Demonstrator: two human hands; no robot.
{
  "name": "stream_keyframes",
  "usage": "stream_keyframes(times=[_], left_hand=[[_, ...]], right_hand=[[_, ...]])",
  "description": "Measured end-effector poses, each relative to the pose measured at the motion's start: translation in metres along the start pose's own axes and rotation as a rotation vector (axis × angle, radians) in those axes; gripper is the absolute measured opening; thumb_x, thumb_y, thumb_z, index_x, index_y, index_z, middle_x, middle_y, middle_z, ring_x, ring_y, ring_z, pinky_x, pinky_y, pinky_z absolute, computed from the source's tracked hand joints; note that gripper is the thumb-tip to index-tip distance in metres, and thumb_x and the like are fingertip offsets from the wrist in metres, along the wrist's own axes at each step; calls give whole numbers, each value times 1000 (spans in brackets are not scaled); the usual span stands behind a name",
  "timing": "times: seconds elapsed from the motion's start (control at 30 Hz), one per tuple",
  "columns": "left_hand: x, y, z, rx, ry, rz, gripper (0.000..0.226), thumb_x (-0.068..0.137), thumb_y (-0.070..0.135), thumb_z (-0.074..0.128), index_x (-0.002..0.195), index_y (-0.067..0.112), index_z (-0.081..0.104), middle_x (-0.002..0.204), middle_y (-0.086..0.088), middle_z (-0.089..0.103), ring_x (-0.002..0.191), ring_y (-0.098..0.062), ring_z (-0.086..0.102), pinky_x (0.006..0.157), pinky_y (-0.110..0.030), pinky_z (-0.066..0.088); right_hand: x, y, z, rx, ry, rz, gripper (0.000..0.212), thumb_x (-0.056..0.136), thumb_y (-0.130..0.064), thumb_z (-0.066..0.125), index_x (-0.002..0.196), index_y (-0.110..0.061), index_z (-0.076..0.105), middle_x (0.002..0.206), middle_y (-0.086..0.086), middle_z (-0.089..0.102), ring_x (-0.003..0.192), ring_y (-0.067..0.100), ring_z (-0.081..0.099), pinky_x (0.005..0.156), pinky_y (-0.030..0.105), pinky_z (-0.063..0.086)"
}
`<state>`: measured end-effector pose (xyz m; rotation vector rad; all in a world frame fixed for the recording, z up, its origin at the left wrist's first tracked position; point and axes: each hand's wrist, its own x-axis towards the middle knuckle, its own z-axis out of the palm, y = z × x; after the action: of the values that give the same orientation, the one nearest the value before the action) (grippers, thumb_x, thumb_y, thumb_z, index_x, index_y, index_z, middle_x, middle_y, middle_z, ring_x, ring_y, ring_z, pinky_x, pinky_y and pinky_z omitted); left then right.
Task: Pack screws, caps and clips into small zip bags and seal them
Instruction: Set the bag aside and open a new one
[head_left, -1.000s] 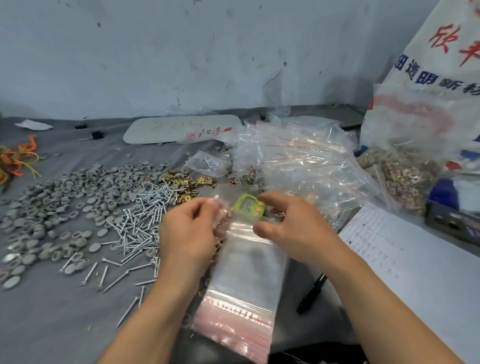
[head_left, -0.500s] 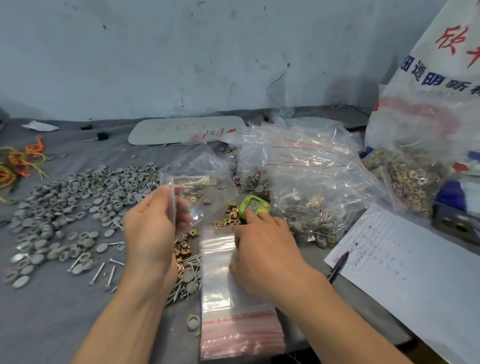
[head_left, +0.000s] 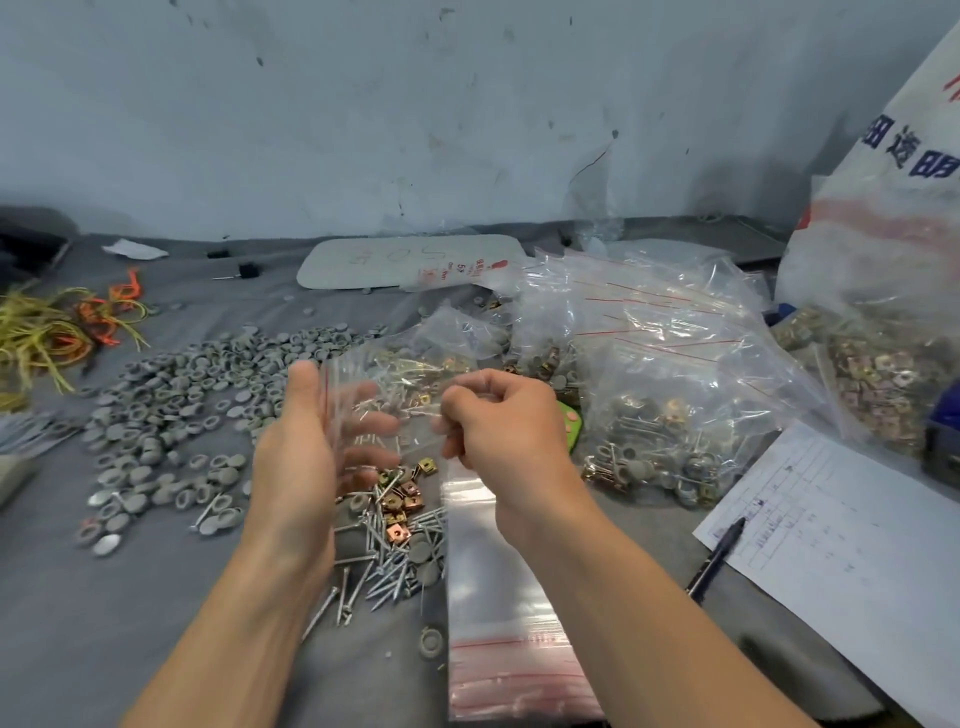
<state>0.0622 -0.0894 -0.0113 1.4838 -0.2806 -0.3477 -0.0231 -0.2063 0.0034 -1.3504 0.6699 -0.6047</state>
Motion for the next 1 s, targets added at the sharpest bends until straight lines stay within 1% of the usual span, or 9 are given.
stream_keyframes(times=[0.1,0.23,0.33,0.4,0.5,0.63,0.73,0.87,1.0], left_hand=[[0,4,-19,19,21,92,53,102,62,36,108,27,74,99,-3,79,78,-18,75,66,-34,52],[7,8,-43,74,117,70,18,96,4,61,89,14,76,82,-6,78,61,-7,68,60,-22,55],[9,5,-63,135,6,-19,18,91,-7,65,93,7,76,77,-8,78,63,-11,71,54,-18,56],[8,2,-72,109,-117,-104,17,93,-5,61,99,3,74,88,-15,78,72,-18,75,59,-20,60],[7,2,-75,37,-127,-135,17,96,-3,58,100,3,74,89,-16,78,75,-18,77,56,-21,59],[6,5,-71,45,4,-47,11,84,-6,72,89,2,76,74,-16,76,58,-16,73,47,-20,54],[4,6,-64,121,42,-3,10,74,-4,83,72,5,77,63,-15,71,48,-17,62,45,-25,53],[1,8,-60,284,104,53,18,71,15,91,62,23,78,56,-11,70,46,-18,63,59,-36,57],[-5,11,-57,661,175,140,39,64,13,88,67,48,72,48,10,65,44,-2,62,44,-17,49]], right_hand=[[0,2,11,-45,56,-5,21,94,-5,65,78,-15,73,63,2,71,48,11,60,49,25,48],[2,8,20,-157,69,-28,25,93,-8,67,71,-19,72,65,2,70,58,19,60,66,41,57],[3,10,22,-156,75,-8,20,92,-9,68,76,-18,73,65,-3,69,55,14,60,59,30,52],[4,9,23,-278,167,-67,15,90,-10,72,89,-26,69,83,-11,69,72,7,62,62,16,46],[-2,6,26,-650,314,-373,39,85,-10,79,102,-38,58,100,-19,52,97,6,46,79,15,33],[-10,11,42,-722,125,-624,22,82,-20,83,79,-35,67,85,-28,48,88,1,39,81,21,28],[-11,21,52,-769,1,-594,9,82,-31,81,78,-33,74,89,-24,49,93,6,44,84,25,35],[-8,23,52,-500,-246,-381,15,89,-33,69,76,-29,76,67,-17,66,65,-2,57,56,11,37],[-11,24,54,-538,-387,-319,28,89,-46,69,79,-21,77,68,-2,70,59,13,57,53,27,43]])
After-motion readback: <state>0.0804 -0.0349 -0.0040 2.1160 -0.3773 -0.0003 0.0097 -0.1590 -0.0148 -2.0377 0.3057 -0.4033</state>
